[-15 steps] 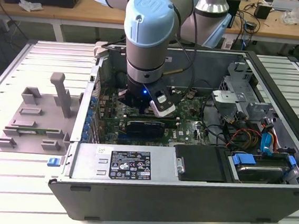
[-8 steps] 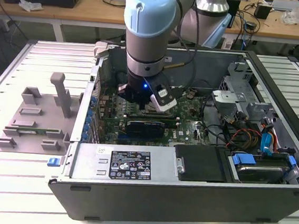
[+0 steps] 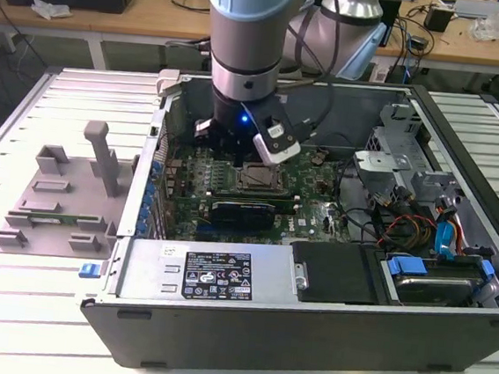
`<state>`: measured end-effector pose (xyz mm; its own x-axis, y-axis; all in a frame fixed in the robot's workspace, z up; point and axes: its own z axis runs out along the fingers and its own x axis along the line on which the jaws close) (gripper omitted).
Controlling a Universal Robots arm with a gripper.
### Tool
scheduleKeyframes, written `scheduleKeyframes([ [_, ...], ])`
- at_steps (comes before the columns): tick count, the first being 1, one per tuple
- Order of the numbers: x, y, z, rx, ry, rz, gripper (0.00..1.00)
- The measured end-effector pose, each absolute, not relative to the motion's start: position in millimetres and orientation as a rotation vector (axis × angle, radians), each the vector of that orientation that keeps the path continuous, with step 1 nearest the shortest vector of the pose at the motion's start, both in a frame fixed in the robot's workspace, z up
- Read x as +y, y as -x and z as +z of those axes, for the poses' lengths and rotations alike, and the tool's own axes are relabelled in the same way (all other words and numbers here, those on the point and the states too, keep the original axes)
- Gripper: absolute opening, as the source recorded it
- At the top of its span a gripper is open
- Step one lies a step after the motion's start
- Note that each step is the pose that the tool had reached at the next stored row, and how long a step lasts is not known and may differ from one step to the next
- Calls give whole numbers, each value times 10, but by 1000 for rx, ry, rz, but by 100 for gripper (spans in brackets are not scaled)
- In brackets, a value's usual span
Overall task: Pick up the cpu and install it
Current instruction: 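Install the second cpu locking lever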
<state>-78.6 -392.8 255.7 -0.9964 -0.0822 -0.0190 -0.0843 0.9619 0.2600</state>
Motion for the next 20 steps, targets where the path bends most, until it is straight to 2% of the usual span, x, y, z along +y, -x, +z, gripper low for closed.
scheduleKeyframes([
  [6,-3929,527,2557,3104,108,404,11],
  [14,-3931,514,2551,3104,-1,356,11],
  [20,-3943,492,2424,3105,-2,343,11],
])
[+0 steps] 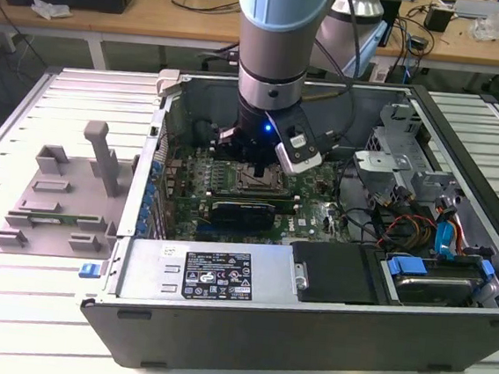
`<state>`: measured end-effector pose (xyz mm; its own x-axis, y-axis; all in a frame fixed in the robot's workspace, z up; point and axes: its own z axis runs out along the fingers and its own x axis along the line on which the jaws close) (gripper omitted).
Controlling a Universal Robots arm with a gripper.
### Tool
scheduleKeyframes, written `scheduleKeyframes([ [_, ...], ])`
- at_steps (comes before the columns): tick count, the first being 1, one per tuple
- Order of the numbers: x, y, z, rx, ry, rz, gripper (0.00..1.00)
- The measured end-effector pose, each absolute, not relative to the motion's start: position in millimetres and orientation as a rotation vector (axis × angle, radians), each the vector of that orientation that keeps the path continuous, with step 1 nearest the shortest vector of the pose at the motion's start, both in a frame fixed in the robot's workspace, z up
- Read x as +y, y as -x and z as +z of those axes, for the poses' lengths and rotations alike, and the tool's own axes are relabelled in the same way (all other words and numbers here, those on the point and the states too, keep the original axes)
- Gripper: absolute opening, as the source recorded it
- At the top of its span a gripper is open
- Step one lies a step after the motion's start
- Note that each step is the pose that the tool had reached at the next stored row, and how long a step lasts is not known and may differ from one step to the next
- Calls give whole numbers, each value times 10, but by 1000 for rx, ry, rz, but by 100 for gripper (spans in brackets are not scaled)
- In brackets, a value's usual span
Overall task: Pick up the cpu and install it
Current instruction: 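Install the second cpu locking lever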
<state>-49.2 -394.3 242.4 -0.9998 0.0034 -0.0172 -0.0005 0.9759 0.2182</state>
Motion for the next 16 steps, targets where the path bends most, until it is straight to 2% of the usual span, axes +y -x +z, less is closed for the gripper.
scheduleKeyframes([
  [16,-3976,693,2196,3106,-2,338,11],
])
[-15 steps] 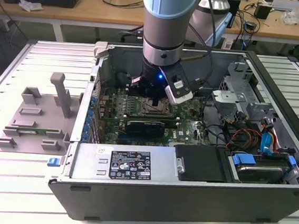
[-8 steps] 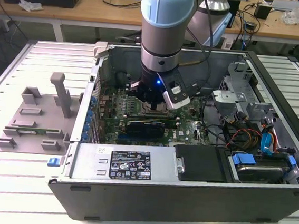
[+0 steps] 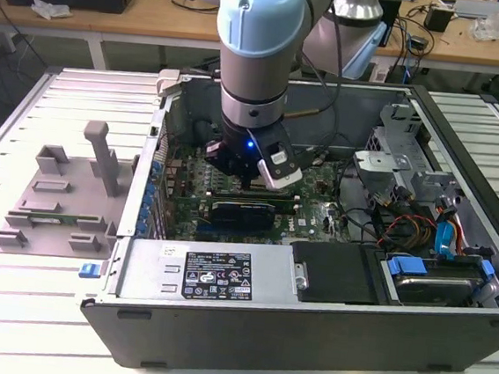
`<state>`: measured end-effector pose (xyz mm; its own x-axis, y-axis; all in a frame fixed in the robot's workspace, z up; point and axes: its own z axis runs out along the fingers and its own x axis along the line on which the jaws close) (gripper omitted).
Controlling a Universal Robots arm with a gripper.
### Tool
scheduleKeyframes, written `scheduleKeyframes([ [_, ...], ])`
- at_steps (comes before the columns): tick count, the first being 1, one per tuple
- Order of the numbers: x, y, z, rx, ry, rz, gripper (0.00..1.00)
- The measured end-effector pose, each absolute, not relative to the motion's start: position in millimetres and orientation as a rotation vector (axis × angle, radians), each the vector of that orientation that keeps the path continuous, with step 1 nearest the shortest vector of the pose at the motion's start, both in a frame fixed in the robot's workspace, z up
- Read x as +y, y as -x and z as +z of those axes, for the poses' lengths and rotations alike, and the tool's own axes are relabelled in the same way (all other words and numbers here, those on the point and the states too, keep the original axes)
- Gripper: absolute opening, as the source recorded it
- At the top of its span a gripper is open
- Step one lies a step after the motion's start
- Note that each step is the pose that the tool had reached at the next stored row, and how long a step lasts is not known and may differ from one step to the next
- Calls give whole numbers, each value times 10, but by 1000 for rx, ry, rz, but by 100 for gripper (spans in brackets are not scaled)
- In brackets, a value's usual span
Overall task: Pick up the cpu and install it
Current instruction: 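Install the second cpu locking lever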
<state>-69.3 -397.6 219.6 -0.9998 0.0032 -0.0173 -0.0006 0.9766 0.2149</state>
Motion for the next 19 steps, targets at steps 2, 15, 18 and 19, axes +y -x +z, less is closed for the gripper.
scheduleKeyframes([
  [2,-3980,722,2174,3106,-2,338,11],
  [15,-3982,901,1982,3092,-2,409,11],
  [18,-3982,909,1966,3090,-2,416,11],
  [19,-3982,913,1961,3089,-2,418,11],
])
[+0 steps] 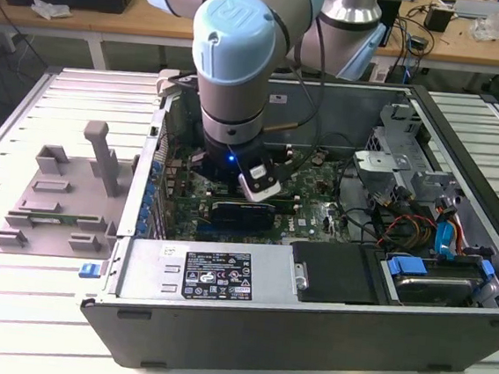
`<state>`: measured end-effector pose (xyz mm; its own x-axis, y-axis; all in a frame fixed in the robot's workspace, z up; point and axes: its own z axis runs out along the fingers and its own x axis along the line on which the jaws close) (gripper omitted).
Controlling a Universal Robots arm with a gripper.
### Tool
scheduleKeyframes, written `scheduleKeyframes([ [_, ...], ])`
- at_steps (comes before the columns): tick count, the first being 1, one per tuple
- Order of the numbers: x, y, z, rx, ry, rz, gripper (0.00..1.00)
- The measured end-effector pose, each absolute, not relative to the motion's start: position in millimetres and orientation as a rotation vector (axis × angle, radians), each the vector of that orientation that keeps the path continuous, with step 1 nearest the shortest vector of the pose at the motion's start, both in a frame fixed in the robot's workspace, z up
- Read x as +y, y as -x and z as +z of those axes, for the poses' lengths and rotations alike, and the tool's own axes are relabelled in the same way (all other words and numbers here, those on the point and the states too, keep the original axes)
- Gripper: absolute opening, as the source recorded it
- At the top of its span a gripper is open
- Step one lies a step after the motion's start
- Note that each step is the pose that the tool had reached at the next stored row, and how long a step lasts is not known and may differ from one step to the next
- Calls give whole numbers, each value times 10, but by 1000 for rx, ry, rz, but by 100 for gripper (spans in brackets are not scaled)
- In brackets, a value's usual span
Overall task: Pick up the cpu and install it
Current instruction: 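Install the second cpu locking lever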
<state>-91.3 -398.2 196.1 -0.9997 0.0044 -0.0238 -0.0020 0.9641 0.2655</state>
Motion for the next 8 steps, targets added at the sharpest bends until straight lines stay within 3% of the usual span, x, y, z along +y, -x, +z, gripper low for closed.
scheduleKeyframes([
  [8,-3982,924,1957,3089,-2,420,11],
])
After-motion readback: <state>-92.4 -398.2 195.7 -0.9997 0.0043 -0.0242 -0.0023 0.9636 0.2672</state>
